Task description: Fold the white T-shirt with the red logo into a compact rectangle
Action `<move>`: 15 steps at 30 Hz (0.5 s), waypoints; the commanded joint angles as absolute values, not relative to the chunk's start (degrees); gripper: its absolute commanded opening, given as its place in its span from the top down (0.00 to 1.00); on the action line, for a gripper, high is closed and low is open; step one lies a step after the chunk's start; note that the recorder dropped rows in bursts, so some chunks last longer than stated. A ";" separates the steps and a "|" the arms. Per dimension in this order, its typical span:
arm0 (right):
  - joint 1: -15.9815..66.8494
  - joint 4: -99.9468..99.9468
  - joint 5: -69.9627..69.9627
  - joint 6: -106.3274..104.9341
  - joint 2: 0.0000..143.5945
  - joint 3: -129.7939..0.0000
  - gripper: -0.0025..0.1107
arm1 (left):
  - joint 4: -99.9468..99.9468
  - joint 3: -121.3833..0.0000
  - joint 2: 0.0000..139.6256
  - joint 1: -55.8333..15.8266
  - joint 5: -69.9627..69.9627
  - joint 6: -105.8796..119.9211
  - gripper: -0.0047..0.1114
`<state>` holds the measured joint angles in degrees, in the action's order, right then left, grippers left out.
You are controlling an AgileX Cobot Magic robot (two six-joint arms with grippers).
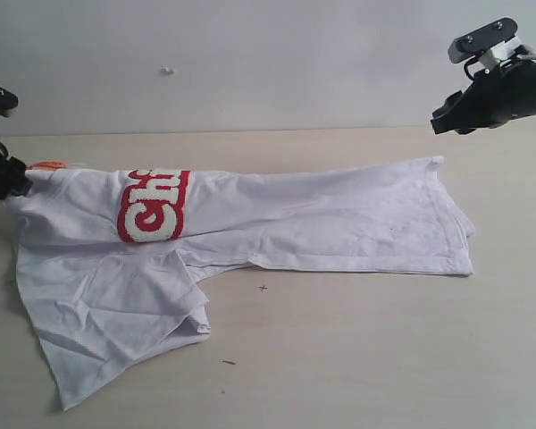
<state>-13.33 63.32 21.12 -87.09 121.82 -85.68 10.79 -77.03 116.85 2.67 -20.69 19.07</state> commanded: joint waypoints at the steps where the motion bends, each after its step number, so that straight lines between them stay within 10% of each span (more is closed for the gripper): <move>1: -13.45 63.26 28.37 -85.48 121.91 -86.10 0.79 | 8.42 -77.66 116.18 2.89 -20.24 19.21 0.35; 6: -13.45 48.72 32.38 -79.41 121.94 -86.10 0.95 | 5.24 -78.40 115.42 2.89 -20.99 19.21 0.35; 15: -13.31 32.30 40.79 -66.33 125.22 -86.10 0.95 | 0.67 -79.93 111.36 2.89 -21.79 19.47 0.35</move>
<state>-13.33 33.94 36.67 -67.90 123.65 -85.91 1.70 -79.57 112.53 2.77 -21.42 19.50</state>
